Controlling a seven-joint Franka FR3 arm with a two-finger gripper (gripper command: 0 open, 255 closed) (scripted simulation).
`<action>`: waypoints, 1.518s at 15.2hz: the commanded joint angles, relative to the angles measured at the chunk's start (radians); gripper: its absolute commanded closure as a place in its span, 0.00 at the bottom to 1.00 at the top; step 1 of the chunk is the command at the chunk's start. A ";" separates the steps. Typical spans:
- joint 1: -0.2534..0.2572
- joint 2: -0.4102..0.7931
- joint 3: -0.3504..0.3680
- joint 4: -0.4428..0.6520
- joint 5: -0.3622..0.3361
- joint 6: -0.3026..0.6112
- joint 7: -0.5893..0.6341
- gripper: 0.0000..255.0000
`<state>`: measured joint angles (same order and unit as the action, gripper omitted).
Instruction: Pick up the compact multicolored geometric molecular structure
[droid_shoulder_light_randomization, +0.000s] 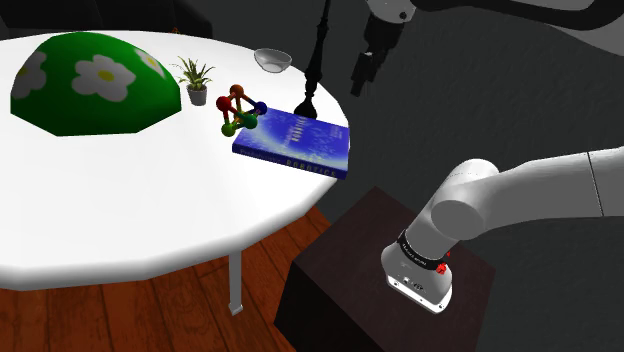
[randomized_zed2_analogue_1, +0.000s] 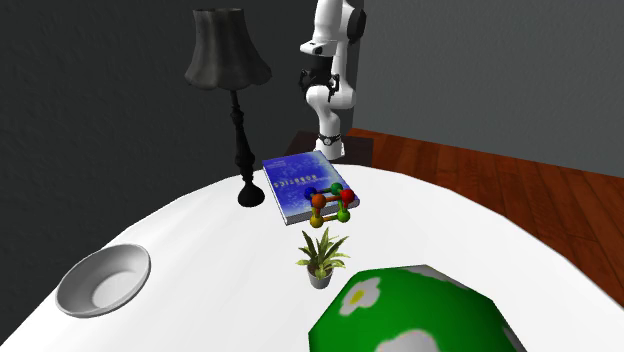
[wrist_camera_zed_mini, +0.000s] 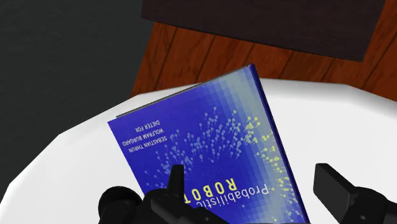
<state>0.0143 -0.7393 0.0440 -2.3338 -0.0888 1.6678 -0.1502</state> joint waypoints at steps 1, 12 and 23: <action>0.000 0.000 0.000 0.000 0.000 0.000 0.000 0.00; 0.015 0.413 -0.012 0.175 0.005 0.227 -0.052 0.00; 0.029 0.843 -0.004 0.506 0.017 0.313 -0.108 0.00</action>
<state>0.0409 0.0541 0.0378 -1.8727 -0.0723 1.9764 -0.2551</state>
